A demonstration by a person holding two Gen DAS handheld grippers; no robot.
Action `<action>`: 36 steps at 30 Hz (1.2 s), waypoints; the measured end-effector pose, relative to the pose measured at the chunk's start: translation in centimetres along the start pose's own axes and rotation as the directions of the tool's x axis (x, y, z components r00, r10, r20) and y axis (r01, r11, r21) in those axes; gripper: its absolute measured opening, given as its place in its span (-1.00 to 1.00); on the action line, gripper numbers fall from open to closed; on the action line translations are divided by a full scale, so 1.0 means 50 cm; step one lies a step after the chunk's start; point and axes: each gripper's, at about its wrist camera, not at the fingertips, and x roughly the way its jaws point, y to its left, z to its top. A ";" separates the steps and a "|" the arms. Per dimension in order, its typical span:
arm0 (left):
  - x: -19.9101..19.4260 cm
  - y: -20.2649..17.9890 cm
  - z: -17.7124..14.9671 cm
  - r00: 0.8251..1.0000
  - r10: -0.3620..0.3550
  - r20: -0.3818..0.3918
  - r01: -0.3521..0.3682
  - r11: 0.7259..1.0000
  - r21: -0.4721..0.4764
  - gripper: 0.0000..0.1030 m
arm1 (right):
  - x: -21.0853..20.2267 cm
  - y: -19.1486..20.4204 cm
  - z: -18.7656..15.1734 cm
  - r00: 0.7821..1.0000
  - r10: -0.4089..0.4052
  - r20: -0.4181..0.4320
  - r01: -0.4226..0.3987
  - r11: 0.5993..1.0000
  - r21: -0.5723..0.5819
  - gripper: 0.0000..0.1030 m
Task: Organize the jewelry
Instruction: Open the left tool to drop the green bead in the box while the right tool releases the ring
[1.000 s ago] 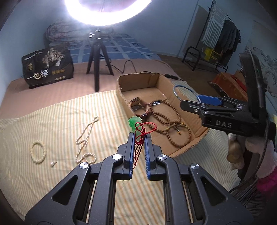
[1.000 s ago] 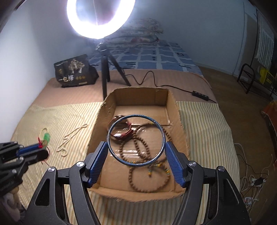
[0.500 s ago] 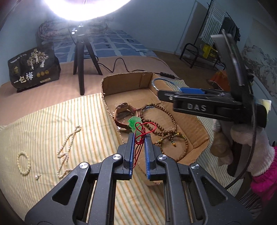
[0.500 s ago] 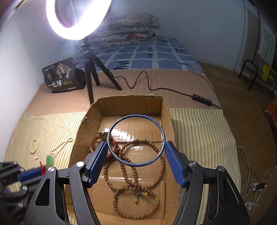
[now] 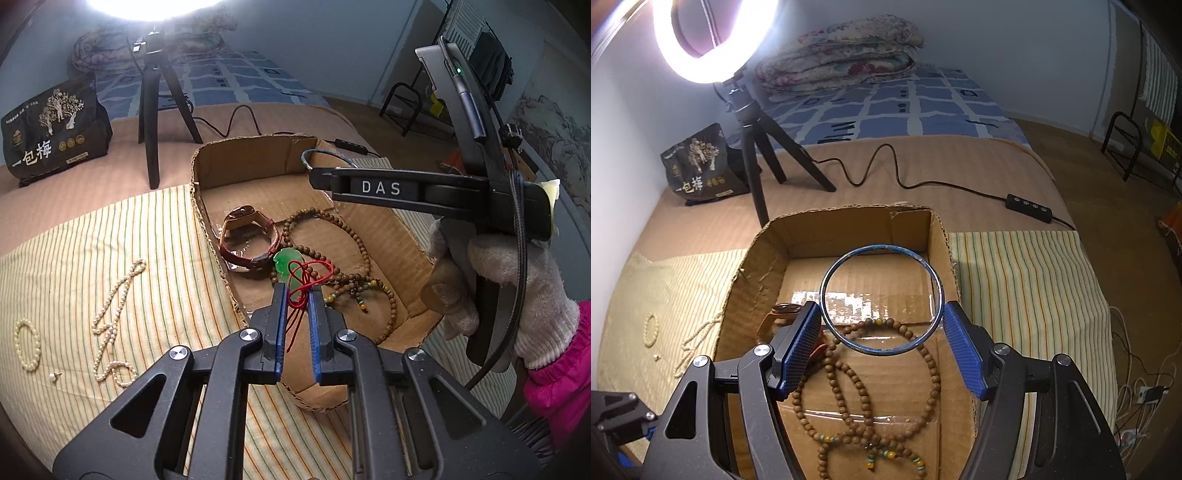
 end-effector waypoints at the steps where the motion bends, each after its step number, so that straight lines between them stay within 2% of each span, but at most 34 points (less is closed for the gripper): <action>1: 0.002 0.000 0.000 1.000 -0.002 -0.003 0.002 1.000 -0.001 -0.83 | 0.001 -0.002 0.000 1.000 0.006 -0.002 -0.006 1.000 0.004 0.32; 7: 0.007 -0.001 0.000 1.000 -0.016 -0.011 0.016 1.000 -0.002 -0.82 | 0.001 -0.003 0.000 1.000 0.018 -0.003 -0.018 1.000 0.004 0.33; 9: 0.009 -0.002 -0.001 1.000 -0.013 -0.016 0.013 1.000 0.000 -0.77 | 0.001 -0.002 0.001 1.000 0.016 -0.005 -0.016 1.000 0.006 0.33; 11: 0.007 -0.002 -0.003 1.000 -0.008 -0.015 0.007 1.000 -0.006 -0.28 | 0.001 -0.004 0.002 1.000 0.006 -0.007 -0.006 1.000 0.010 0.33; 28: -0.048 -0.004 -0.014 0.999 0.015 0.034 -0.015 1.000 0.023 -0.27 | -0.046 -0.004 -0.012 1.000 -0.018 0.019 0.018 1.000 0.021 0.33; 36: -0.097 0.045 -0.033 0.998 0.048 0.051 -0.047 0.999 -0.001 -0.27 | -0.099 0.016 -0.030 0.998 -0.023 0.052 0.023 1.000 0.002 0.33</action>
